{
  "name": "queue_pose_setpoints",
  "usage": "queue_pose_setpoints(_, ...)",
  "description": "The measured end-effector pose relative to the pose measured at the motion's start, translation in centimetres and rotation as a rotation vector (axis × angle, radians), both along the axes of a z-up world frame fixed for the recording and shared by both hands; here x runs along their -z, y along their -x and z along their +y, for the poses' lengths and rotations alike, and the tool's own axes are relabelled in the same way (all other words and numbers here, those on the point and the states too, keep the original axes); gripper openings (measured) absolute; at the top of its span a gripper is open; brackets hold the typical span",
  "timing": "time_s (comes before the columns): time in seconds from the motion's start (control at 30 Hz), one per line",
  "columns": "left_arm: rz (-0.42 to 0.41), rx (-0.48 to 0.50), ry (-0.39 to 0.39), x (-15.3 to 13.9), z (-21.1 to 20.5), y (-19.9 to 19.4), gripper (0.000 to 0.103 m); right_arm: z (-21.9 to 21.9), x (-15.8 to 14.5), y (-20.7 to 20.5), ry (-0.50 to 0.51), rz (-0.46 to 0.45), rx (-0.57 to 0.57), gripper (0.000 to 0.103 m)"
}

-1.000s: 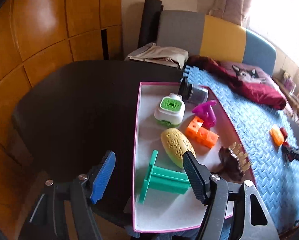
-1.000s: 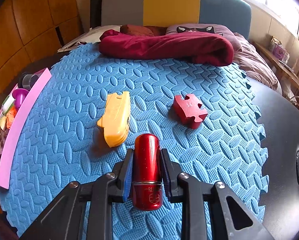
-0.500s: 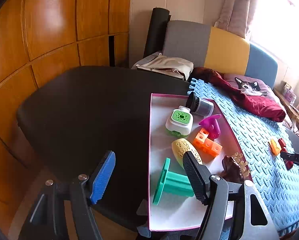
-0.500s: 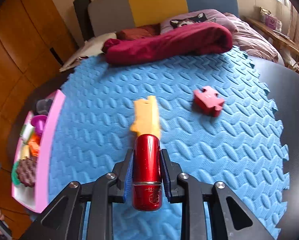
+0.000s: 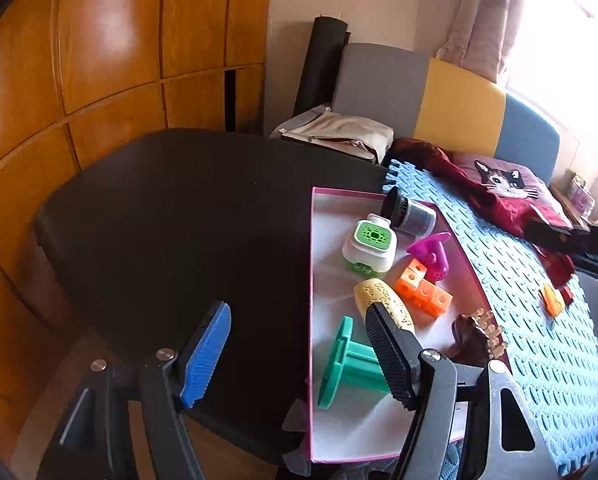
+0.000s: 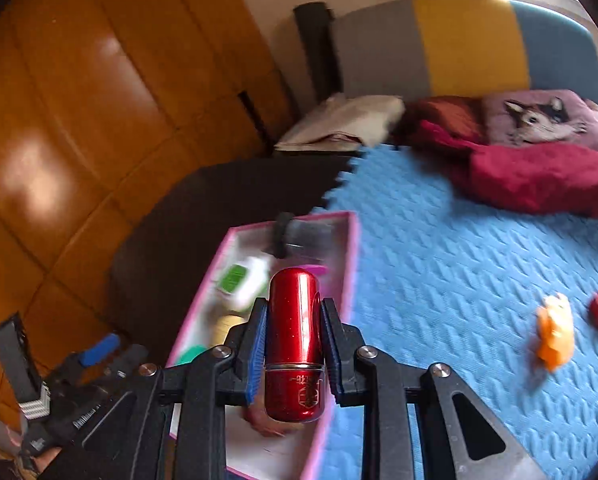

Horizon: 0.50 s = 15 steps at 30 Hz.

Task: Organize rigid objects
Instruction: 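Carry the red cylinder into the tray and open the right tool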

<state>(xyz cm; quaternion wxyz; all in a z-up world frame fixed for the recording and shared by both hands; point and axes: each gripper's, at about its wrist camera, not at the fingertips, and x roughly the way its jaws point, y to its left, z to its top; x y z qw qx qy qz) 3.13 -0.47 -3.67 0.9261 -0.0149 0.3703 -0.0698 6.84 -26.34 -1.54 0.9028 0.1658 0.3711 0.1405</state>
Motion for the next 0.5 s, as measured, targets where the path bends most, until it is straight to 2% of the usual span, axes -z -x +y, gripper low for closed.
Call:
queue_pose_setpoints(0.1, 0.009, -0.009, -0.001, 0.4, 0.4, -0.2, 0.071, 2.9, 0.7, -1.6, 0.011, 0.012, -0.048, 0.025)
queue_pose_setpoints(0.27, 0.029, -0.015, 0.002, 1.1, 0.8, -0.4, 0.071, 6.8, 4.6, -3.6, 0.069, 0.116, -0.125, 0.025)
queue_pose_setpoints(0.43, 0.038, -0.023, 0.012, 1.4, 1.1, -0.7, 0.071, 8.2, 7.6, -3.3, 0.203, 0.176, -0.142, 0.025)
queue_pose_setpoints(0.5, 0.039, -0.025, 0.009, 1.5, 1.1, -0.8, 0.071, 8.1, 8.0, -3.2, 0.203, 0.179, -0.138, 0.026)
